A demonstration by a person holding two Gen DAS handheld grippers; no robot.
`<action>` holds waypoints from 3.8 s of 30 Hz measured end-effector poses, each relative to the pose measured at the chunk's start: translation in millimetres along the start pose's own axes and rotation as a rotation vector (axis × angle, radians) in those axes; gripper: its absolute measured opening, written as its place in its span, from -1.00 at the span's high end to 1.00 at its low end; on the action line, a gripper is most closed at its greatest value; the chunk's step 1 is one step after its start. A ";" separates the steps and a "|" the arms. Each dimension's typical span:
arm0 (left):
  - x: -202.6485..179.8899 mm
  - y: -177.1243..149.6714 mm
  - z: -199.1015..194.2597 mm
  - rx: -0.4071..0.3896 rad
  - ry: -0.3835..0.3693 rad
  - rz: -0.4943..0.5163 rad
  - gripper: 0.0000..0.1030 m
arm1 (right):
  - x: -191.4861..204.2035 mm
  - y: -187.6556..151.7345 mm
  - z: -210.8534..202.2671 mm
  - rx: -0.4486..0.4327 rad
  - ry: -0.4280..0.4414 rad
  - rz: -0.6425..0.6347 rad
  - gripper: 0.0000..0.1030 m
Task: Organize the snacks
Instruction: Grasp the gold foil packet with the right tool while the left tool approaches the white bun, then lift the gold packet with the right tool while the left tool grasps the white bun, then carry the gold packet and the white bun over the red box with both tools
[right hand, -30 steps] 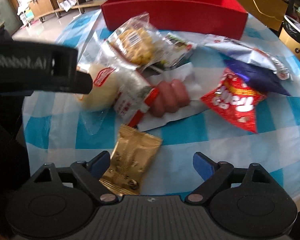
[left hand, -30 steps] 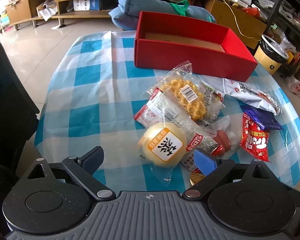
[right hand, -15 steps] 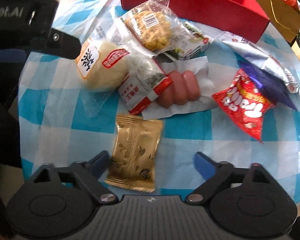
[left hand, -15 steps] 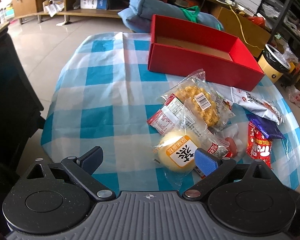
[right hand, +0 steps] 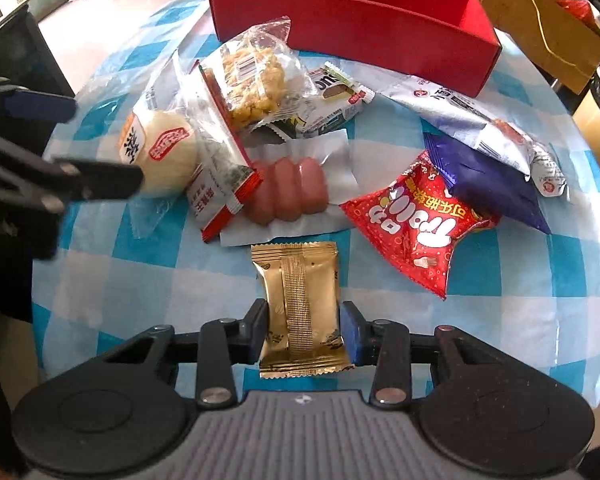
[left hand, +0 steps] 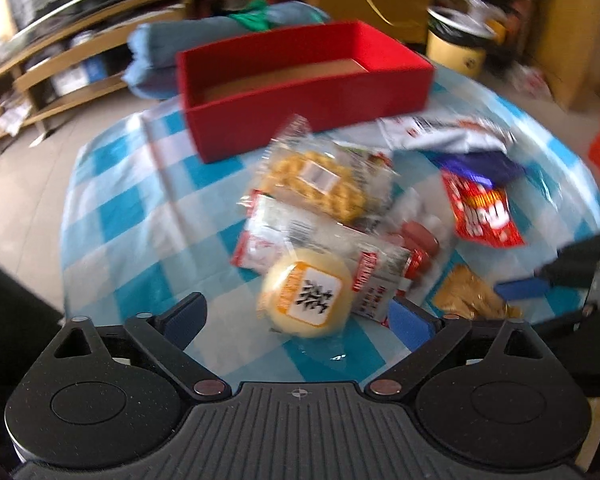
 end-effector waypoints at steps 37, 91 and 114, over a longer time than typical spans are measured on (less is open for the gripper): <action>-26.8 11.9 23.2 0.094 -0.082 -0.117 -0.28 | -29.7 -9.6 -39.1 -0.194 0.122 0.095 0.33; 32.8 204.5 61.4 -0.066 -0.056 -0.317 -0.28 | -114.0 212.8 -55.6 -0.442 0.034 0.197 0.33; 47.4 217.7 111.7 0.014 0.021 -0.324 -0.25 | -120.3 252.2 8.0 -0.340 -0.011 0.157 0.33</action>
Point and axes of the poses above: each gripper's, at about its wrist camera, not at the fingertips, and z roughly the way its jaws point, x to its left, y to its top, the point moved 6 cm from there along z, roughly the way its jaws point, and after that the axes turned 6 degrees about x, right-handed, at the moved point
